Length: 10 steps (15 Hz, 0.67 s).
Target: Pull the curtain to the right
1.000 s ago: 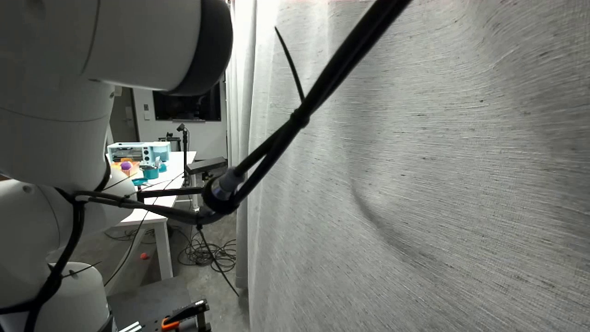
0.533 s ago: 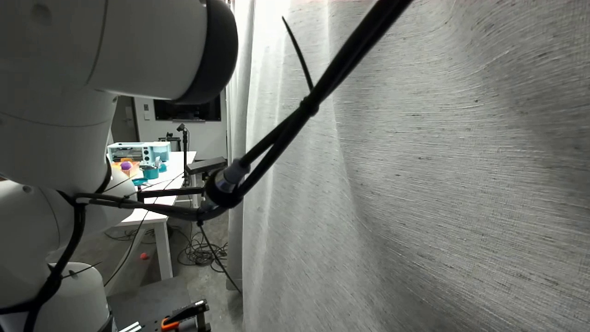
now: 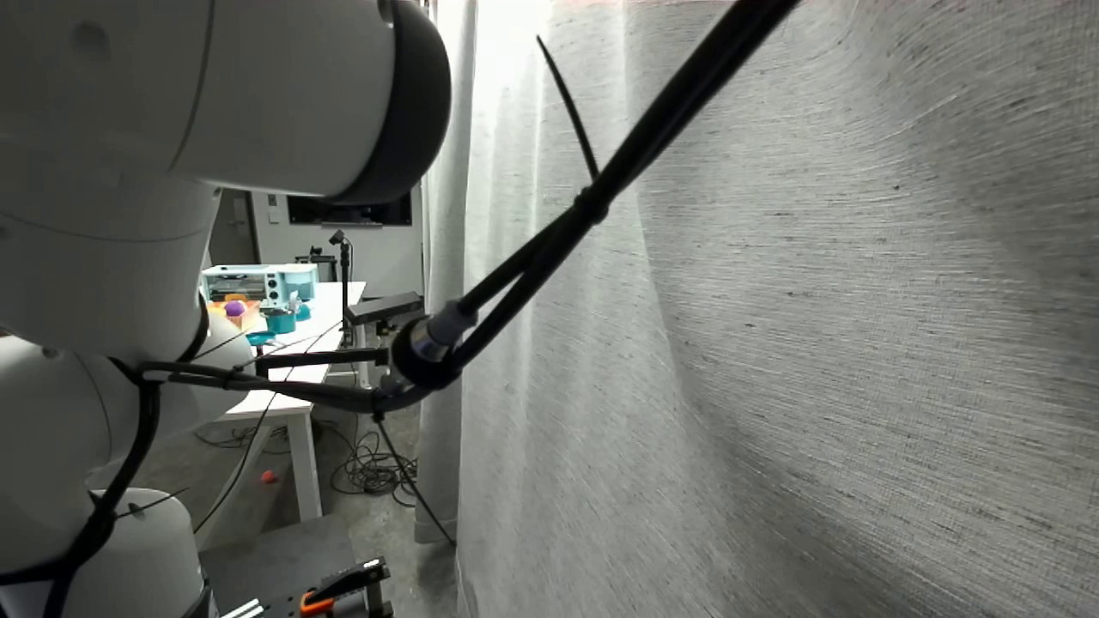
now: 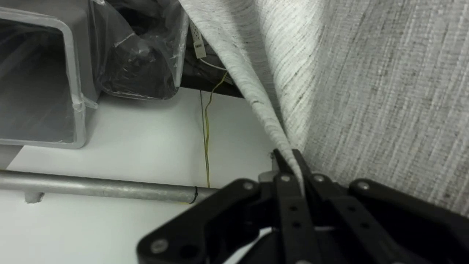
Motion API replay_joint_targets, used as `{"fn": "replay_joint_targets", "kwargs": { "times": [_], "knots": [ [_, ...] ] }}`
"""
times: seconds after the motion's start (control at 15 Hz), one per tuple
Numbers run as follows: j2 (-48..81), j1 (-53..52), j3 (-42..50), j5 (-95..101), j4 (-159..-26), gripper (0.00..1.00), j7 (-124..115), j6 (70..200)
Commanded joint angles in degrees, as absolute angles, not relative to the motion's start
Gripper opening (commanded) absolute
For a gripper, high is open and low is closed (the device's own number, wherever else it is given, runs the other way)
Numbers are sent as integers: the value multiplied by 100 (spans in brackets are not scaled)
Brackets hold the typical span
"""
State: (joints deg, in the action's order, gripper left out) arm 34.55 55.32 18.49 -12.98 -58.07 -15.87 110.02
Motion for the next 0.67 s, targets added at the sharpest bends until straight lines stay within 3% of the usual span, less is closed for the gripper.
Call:
{"fn": "replay_joint_targets", "kwargs": {
  "times": [0.0, 0.6],
  "knots": [
    [3582, 5661, 1773, -1451, -5341, 1, -1562, 10620],
    [3380, 5596, 1698, -1508, -5338, 3, -1636, 9982]
  ]
}}
